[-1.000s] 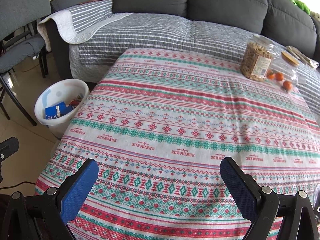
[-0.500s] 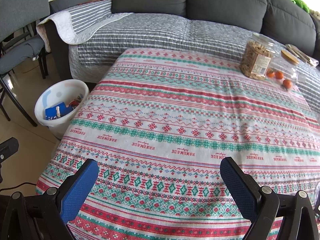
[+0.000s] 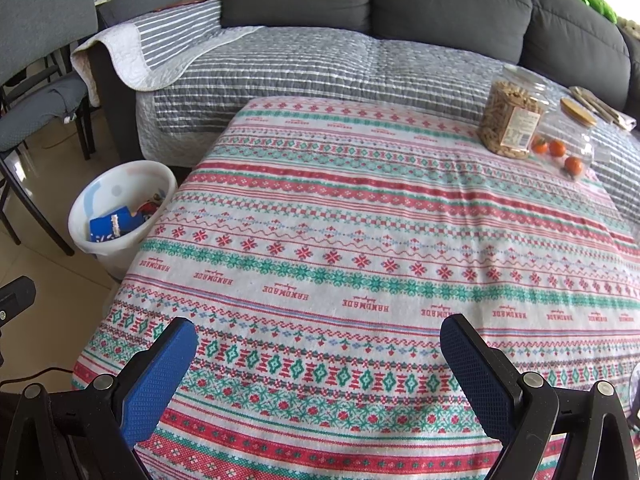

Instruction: Collect trash

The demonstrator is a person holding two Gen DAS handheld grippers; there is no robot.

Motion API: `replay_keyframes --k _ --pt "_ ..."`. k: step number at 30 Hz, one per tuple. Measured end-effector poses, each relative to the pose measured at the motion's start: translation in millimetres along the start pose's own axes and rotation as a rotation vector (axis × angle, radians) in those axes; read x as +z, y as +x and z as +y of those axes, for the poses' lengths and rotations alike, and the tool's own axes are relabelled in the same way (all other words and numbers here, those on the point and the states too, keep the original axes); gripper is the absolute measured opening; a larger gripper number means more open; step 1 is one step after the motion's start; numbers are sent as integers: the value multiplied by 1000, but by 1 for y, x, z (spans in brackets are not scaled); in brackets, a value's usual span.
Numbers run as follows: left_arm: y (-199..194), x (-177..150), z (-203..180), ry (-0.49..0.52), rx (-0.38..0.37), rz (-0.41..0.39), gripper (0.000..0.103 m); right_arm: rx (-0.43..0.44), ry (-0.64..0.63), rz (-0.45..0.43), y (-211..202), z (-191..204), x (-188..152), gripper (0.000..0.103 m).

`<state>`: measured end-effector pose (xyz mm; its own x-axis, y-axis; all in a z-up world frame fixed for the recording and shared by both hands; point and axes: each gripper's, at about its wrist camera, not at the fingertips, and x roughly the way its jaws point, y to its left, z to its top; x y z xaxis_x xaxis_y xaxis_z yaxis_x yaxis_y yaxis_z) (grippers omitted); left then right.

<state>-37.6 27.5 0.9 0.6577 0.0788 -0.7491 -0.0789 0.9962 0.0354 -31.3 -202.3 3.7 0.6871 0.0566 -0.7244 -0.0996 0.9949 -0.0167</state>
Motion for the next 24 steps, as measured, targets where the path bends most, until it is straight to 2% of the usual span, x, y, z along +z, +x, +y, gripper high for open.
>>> replay_keyframes --k 24 --pt "0 0 0 6 -11 8 97 -10 17 6 3 -1 0 100"
